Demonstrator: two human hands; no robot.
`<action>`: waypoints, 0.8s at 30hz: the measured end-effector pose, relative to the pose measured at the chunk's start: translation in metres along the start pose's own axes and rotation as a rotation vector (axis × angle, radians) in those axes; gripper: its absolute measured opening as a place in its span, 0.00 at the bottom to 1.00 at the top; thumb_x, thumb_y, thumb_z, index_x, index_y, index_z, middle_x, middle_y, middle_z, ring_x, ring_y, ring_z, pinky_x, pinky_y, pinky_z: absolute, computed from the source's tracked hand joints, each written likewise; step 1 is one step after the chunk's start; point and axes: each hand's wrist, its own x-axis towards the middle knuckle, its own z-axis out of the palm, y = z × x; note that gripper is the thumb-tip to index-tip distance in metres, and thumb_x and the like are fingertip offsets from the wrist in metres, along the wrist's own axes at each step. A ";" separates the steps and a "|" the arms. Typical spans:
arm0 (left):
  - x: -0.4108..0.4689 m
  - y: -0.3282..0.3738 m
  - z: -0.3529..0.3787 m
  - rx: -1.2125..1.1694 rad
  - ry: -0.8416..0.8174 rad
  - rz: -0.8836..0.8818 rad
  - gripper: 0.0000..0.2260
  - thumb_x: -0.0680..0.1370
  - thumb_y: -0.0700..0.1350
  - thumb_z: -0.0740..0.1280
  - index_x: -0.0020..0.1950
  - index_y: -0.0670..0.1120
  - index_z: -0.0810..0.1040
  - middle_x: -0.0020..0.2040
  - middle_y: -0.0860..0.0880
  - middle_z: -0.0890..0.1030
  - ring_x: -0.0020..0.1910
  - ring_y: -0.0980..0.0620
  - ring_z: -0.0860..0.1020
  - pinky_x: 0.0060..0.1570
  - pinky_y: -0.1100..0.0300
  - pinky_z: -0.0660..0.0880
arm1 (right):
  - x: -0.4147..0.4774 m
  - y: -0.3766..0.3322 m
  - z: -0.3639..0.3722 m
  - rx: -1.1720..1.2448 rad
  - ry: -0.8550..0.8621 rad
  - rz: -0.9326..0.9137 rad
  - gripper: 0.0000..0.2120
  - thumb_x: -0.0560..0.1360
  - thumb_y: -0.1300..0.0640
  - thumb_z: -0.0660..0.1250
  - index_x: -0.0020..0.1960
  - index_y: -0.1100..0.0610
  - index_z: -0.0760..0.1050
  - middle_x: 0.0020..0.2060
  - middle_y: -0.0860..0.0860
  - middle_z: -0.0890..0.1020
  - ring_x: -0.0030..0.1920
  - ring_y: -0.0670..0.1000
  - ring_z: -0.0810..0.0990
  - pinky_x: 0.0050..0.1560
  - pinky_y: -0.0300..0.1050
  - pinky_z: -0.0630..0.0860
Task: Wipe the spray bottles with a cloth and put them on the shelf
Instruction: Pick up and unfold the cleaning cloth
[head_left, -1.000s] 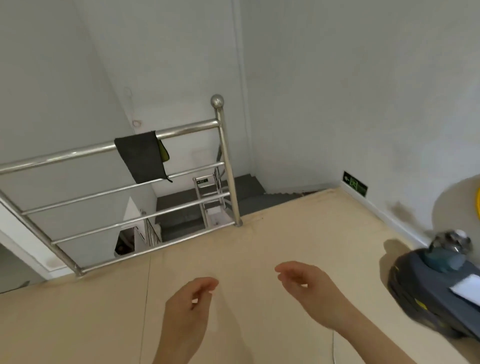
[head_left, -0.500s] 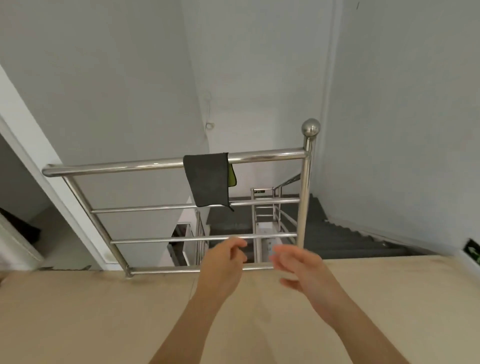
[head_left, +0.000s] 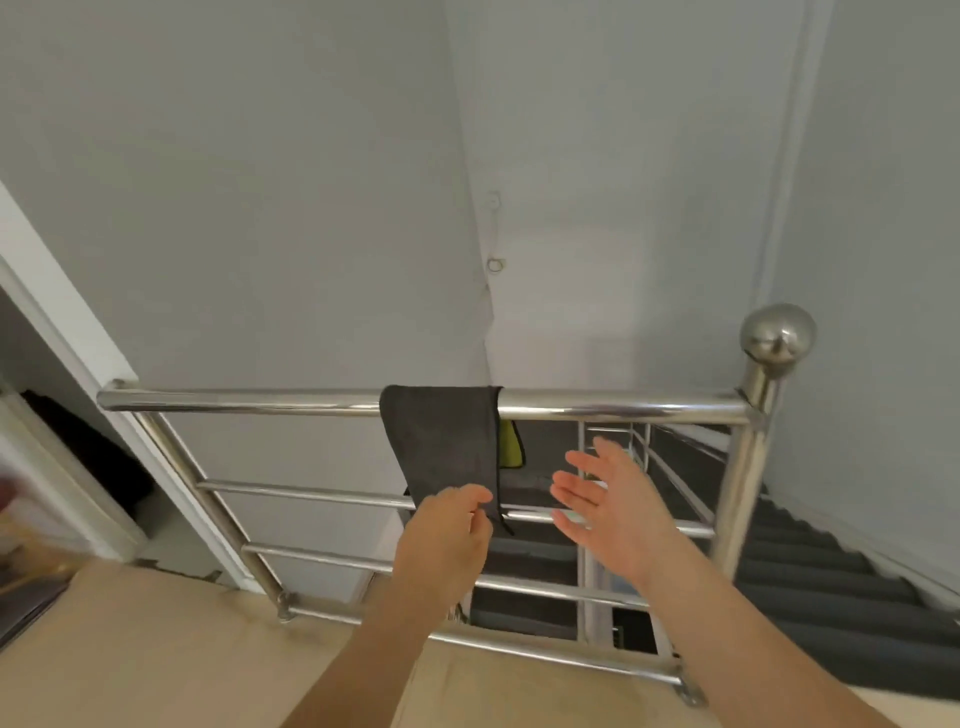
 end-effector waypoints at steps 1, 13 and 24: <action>0.024 -0.005 0.000 0.026 0.011 -0.003 0.15 0.83 0.46 0.59 0.70 0.51 0.73 0.65 0.52 0.77 0.62 0.54 0.74 0.62 0.64 0.69 | 0.021 -0.010 0.008 -0.051 0.001 0.012 0.19 0.80 0.42 0.62 0.61 0.56 0.78 0.59 0.57 0.79 0.63 0.56 0.76 0.67 0.60 0.71; 0.273 -0.111 0.025 0.198 0.070 -0.035 0.20 0.82 0.54 0.60 0.74 0.52 0.69 0.76 0.48 0.66 0.75 0.45 0.61 0.71 0.48 0.64 | 0.267 -0.036 0.116 -1.677 0.031 -0.235 0.32 0.79 0.34 0.54 0.79 0.44 0.54 0.76 0.57 0.63 0.76 0.62 0.59 0.71 0.66 0.60; 0.373 -0.126 0.043 -0.005 0.107 -0.024 0.13 0.83 0.54 0.59 0.53 0.52 0.82 0.45 0.55 0.82 0.45 0.56 0.77 0.46 0.68 0.69 | 0.384 -0.038 0.144 -1.106 -0.264 -0.212 0.15 0.77 0.61 0.69 0.62 0.50 0.80 0.59 0.45 0.83 0.62 0.47 0.79 0.67 0.49 0.73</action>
